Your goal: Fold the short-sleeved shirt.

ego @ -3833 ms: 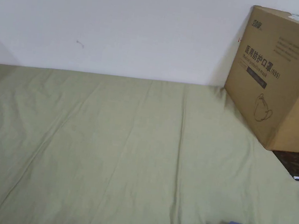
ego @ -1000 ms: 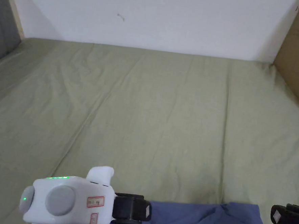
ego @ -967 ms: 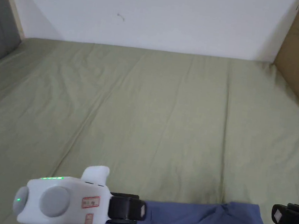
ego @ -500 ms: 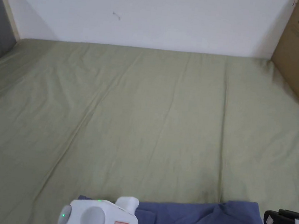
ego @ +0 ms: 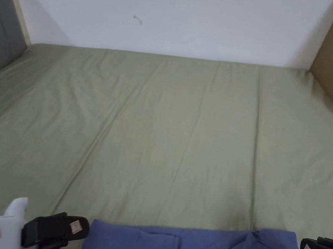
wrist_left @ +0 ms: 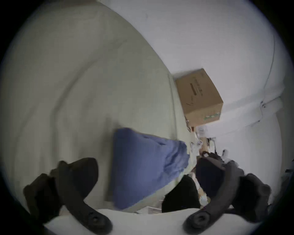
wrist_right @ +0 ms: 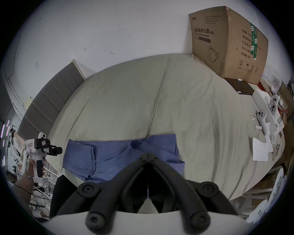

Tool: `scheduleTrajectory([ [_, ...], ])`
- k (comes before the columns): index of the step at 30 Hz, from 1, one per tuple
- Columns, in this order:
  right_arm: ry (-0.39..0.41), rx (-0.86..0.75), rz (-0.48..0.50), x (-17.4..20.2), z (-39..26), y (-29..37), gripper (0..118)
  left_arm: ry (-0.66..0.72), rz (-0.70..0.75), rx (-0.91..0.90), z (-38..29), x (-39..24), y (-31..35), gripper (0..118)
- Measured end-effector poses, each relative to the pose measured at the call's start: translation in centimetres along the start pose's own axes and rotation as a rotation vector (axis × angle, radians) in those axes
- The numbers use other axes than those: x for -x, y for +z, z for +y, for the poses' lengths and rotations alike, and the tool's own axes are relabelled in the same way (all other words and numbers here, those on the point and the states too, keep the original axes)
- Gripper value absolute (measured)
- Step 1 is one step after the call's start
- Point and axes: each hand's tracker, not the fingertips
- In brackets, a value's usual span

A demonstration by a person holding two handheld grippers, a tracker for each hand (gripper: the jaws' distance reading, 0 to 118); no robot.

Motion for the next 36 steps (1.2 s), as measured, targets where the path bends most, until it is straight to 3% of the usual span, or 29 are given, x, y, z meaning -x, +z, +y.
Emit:
scheduleTrajectory([
  [4,0.003,0.027,0.010,0.5,-0.3,-0.6,0,0.098,-0.086,0.045,-0.2,3.6,-1.5,118],
  [7,0.014,0.045,0.007,0.9,-0.4,-0.9,0,0.229,-0.295,0.173,-1.0,6.2,-5.5,118],
  [10,-0.029,0.069,0.040,0.8,-0.5,-1.2,0,0.233,-0.428,0.144,-0.7,4.7,-8.4,118],
  [12,-0.072,0.073,0.077,0.5,-0.4,-1.2,0,0.238,-0.445,0.176,-0.4,5.0,-10.1,118],
  [16,-0.062,0.069,0.057,0.4,-0.3,-1.0,0,0.211,-0.433,0.178,-0.1,5.5,-9.8,114],
  [17,-0.060,0.067,0.055,0.3,-0.3,-0.9,0,0.236,-0.358,0.145,-0.2,6.5,-9.3,98],
  [18,-0.061,0.067,0.055,0.1,-0.3,-0.9,0,0.250,-0.263,0.133,-0.5,7.1,-9.1,42],
  [19,-0.067,0.065,0.058,-0.1,-0.3,-0.9,0,0.236,-0.077,0.156,-1.2,7.9,-9.3,7],
  [21,-0.083,0.070,0.063,-0.2,-0.4,-0.8,0,0.281,-0.277,0.087,-1.1,6.2,-7.9,7],
  [23,-0.089,0.072,0.066,-0.2,-0.4,-0.8,0,0.076,-0.026,0.103,-0.9,3.0,-6.9,7],
  [25,-0.089,0.067,0.071,-0.1,-0.4,-0.5,0,-0.014,0.088,0.074,-0.6,0.3,-4.9,7],
  [28,-0.092,0.048,0.100,0.0,-0.5,0.1,0,-0.303,0.585,-0.105,-1.0,-6.3,-0.9,7],
  [30,-0.089,0.043,0.110,0.2,-0.7,0.2,0,-0.487,0.797,-0.155,-1.8,-9.0,-0.2,8],
  [32,-0.081,0.039,0.122,0.5,-0.9,0.2,0,-0.481,0.762,-0.151,-2.0,-10.9,-0.5,8],
  [36,-0.074,0.043,0.140,0.8,-1.5,0.2,0,-0.232,0.354,-0.048,-1.2,-13.0,-3.5,8],
])
